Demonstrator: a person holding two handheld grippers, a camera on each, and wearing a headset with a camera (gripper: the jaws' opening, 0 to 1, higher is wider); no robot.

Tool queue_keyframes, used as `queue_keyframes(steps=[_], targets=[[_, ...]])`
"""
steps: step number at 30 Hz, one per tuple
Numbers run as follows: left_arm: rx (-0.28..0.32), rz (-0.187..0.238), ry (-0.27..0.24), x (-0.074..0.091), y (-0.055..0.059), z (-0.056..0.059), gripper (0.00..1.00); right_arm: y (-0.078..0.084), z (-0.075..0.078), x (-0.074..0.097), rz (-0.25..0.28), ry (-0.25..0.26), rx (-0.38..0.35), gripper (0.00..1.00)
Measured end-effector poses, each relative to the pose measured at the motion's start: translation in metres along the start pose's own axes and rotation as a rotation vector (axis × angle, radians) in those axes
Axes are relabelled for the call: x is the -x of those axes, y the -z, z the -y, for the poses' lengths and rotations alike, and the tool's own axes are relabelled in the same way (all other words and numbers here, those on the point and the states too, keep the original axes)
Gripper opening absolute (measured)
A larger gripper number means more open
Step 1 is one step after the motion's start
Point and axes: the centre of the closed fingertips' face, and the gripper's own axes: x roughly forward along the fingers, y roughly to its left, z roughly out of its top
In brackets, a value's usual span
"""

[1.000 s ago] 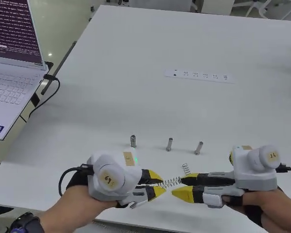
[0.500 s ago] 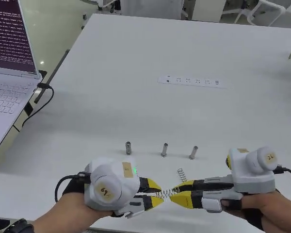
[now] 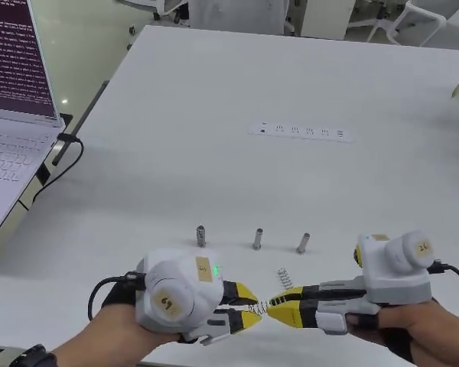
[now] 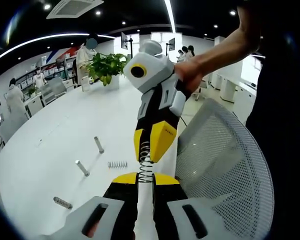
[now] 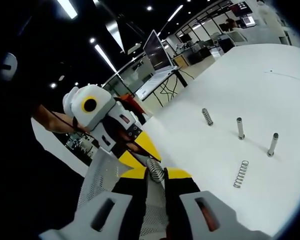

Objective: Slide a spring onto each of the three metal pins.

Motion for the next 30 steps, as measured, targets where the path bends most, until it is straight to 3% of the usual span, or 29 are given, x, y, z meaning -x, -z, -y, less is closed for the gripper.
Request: queue_keyframes(steps=[13,23,26,30], targets=[[0.002,-0.006,-0.027,0.0,0.003,-0.012,0.02,-0.011,0.002,-0.007,0.003,0.018,0.003,0.08],[0.018,0.004,-0.074,-0.008,0.002,-0.023,0.03,-0.018,0.011,-0.006,-0.06,0.092,0.051,0.08],[0.023,0.013,-0.08,-0.012,0.0,-0.025,0.03,-0.02,0.013,-0.003,-0.08,0.113,0.07,0.08],[0.035,0.061,-0.089,-0.017,-0.01,-0.026,0.02,-0.026,0.015,0.006,-0.1,0.126,0.11,0.08]])
